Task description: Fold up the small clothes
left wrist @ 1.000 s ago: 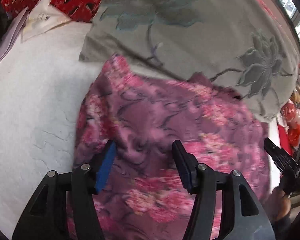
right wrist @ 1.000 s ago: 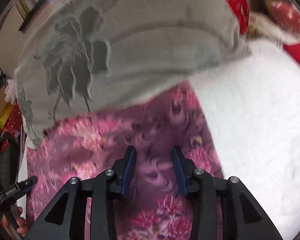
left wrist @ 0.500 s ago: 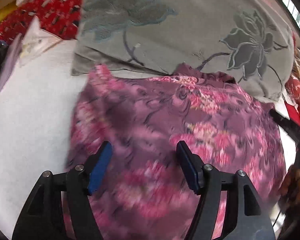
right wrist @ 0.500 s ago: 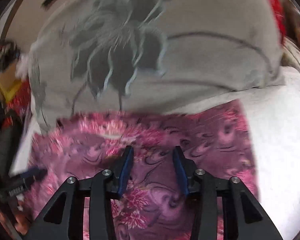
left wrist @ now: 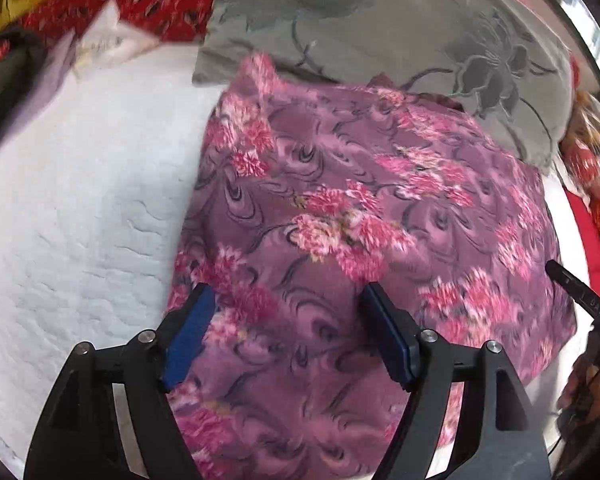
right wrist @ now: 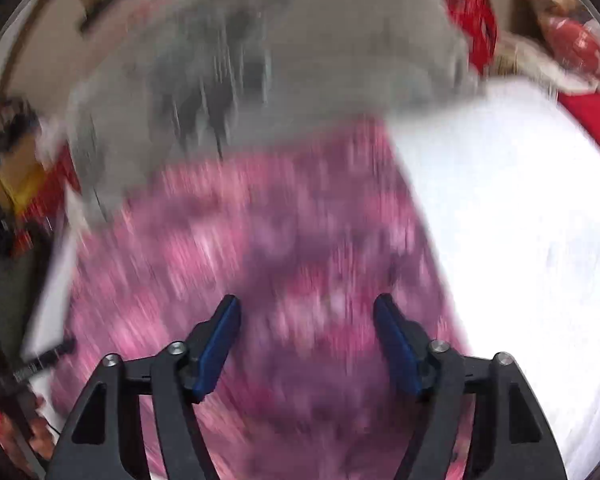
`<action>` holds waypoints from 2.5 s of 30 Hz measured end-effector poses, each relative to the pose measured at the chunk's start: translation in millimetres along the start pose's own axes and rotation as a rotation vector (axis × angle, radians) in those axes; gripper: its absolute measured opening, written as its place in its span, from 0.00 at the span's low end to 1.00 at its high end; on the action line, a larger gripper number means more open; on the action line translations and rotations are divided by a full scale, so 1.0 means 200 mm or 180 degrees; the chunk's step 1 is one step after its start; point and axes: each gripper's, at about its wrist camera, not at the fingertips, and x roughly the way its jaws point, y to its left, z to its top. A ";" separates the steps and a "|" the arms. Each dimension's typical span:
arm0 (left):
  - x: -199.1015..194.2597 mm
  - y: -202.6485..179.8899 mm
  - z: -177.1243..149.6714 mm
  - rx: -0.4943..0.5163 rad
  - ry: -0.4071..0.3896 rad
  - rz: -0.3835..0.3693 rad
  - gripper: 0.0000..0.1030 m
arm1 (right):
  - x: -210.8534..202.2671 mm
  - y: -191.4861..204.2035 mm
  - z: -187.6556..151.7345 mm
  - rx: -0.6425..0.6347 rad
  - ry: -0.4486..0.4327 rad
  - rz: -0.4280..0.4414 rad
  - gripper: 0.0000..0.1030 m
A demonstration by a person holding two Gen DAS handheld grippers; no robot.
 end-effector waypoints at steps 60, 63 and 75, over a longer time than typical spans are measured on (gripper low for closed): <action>-0.11 -0.10 0.59 -0.0732 0.0538 -0.1428 0.09 | -0.42 1.09 -0.30 -0.1635 -0.1198 0.0483 0.08; -0.13 -0.25 0.60 -0.0658 0.0523 -0.1411 0.09 | -0.46 0.98 -0.26 -0.1421 -0.1222 0.0506 0.08; -0.07 -0.77 0.60 -0.0395 0.0625 -0.1348 0.08 | -0.52 0.48 -0.20 -0.0689 -0.1133 0.0544 0.08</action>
